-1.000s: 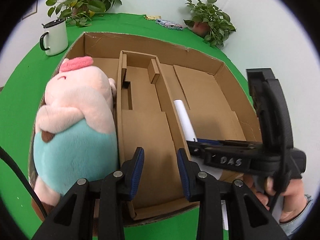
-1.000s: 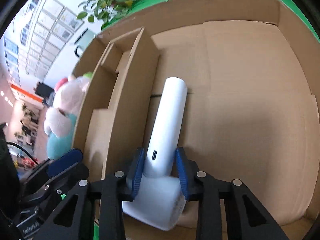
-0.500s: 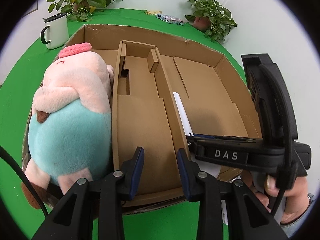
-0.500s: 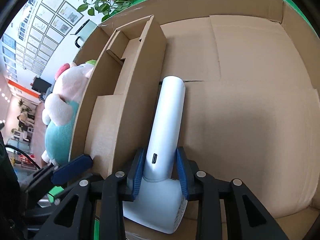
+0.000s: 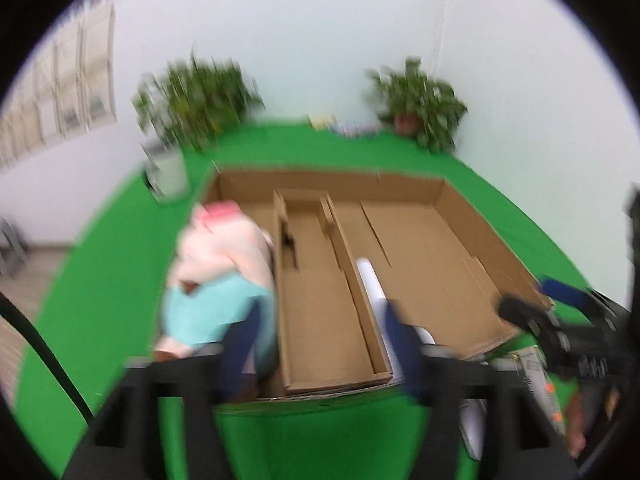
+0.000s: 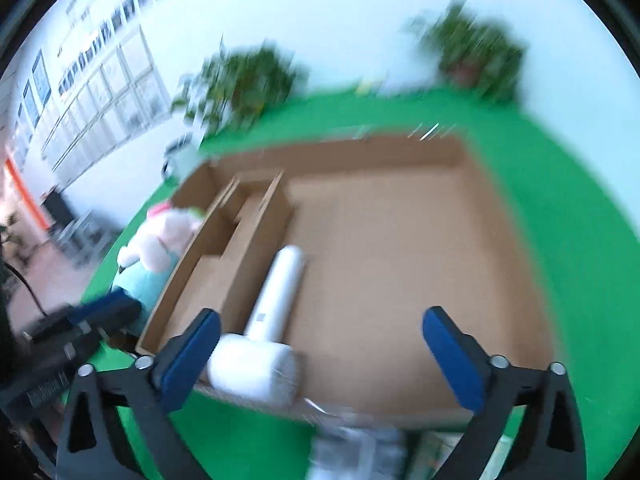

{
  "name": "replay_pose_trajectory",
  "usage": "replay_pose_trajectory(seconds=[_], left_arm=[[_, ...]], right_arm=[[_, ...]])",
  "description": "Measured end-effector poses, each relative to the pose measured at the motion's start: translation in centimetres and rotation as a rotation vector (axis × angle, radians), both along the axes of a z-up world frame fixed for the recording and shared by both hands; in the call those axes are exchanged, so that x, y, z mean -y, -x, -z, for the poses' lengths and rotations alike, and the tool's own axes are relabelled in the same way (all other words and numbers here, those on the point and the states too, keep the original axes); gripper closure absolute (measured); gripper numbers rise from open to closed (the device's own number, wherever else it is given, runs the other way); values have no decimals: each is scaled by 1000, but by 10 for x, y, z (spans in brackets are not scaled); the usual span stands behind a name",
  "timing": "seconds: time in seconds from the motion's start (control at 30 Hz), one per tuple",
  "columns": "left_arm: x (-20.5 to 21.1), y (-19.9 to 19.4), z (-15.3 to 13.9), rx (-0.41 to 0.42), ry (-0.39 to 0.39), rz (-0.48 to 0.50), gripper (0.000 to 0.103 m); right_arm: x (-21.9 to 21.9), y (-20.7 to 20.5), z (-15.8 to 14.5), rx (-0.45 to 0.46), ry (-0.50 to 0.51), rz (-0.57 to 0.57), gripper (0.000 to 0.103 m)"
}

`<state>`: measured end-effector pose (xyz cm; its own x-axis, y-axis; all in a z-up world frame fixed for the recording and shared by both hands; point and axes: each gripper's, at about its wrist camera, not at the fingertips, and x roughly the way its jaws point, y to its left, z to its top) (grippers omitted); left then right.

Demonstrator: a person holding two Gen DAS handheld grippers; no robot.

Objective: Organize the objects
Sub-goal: 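Open both grippers to release the vacuum and withdraw from the box, then move both grippers to the white-and-silver phone stand and grasp it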

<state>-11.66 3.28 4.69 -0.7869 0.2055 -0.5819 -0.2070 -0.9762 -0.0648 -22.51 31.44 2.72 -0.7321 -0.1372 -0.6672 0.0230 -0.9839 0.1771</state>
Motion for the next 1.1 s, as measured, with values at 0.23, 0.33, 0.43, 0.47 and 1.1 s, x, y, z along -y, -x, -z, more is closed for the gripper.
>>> replay_pose_trajectory(seconds=[0.23,0.33,0.43,0.47,1.1], left_arm=[[-16,-65,11,-109,75,-55,12],[-24,-85,17,-81,56,-46,12],[-28,-97,16,-86,44,-37,12],[-29,-103,14,-94,49,-42,12],[-28,-128,17,-128,33,-55,12]], right_arm=[[-11,-115,21,-80,-112,114,1],[-4,-149,32,-125,-147,96,1],[5,-169,32,-171,-182,58,1],[9,-177,30,-184,-191,49,1],[21,-207,18,-198,-174,14,1]])
